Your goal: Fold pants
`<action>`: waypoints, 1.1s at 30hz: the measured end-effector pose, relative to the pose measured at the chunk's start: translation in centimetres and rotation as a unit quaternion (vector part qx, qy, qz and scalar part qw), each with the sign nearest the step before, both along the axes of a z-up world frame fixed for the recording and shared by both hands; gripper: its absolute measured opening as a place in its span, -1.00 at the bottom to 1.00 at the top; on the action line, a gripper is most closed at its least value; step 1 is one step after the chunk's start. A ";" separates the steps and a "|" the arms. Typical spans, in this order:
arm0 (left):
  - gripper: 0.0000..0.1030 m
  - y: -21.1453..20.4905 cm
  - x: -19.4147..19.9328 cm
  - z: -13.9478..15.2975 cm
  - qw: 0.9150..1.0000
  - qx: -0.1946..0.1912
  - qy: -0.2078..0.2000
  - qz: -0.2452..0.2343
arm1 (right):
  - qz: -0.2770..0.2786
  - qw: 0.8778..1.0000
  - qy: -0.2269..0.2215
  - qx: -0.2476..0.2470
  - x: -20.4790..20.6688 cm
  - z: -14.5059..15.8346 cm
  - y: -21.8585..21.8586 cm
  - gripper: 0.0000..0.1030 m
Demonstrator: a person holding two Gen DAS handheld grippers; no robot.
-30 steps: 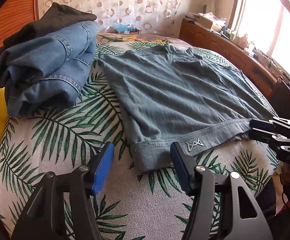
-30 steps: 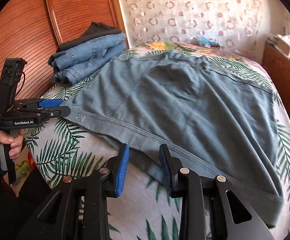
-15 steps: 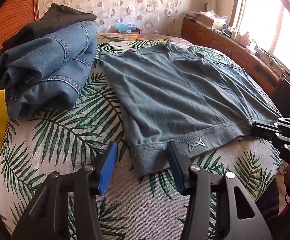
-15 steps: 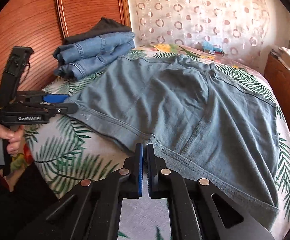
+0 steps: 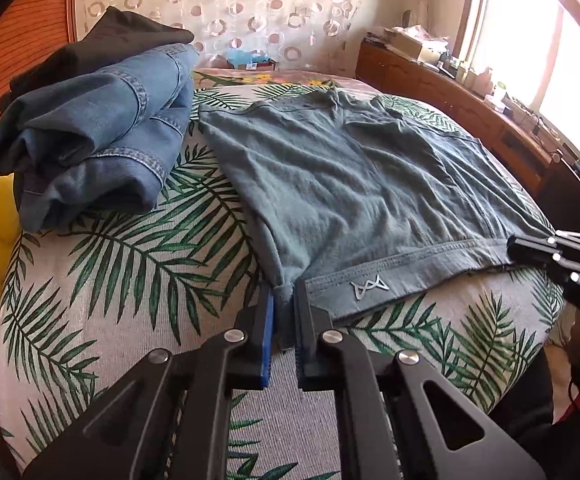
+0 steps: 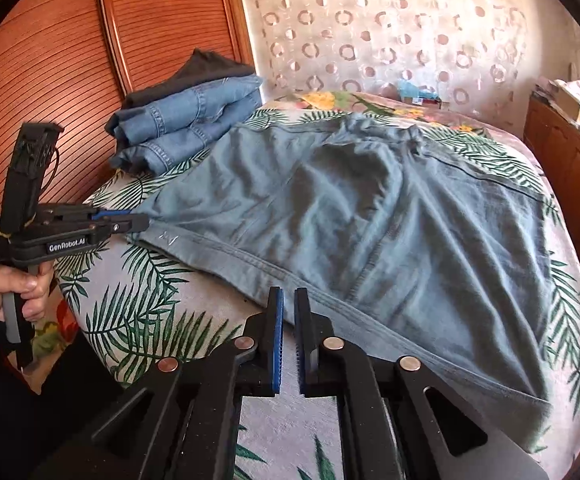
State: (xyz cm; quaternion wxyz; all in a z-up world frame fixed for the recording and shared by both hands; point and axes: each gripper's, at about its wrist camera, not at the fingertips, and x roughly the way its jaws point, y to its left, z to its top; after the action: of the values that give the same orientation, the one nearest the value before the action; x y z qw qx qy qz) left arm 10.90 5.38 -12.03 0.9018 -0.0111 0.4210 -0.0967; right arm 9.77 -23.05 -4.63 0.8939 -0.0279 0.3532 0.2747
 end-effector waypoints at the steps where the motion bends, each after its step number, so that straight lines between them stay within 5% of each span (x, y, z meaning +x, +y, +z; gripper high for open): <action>1: -0.84 0.1 -0.1 0.0 1.000 -0.001 -0.001 0.001 | -0.006 1.000 -0.002 0.002 -0.2 0.1 -0.5 -0.89; 13: -0.85 0.3 -0.5 0.1 1.000 -0.009 0.002 0.009 | -0.119 0.993 0.002 -0.015 -1.2 -0.2 -7.5 -0.68; 16: -0.85 0.3 -0.6 0.0 1.000 -0.007 0.001 0.010 | -0.146 0.989 0.005 -0.021 -1.8 -0.2 -9.1 -0.44; 33: -0.77 0.4 -1.1 -0.2 1.000 -0.010 -0.001 0.019 | -0.176 0.983 0.039 -0.021 -3.3 -0.3 -11.0 -0.26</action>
State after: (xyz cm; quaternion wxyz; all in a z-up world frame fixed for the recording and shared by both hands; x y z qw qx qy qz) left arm 9.82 5.74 -12.20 0.9036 -0.0282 0.4191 -0.0838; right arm 6.50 -34.05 -4.95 0.9130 0.0265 0.3929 0.1067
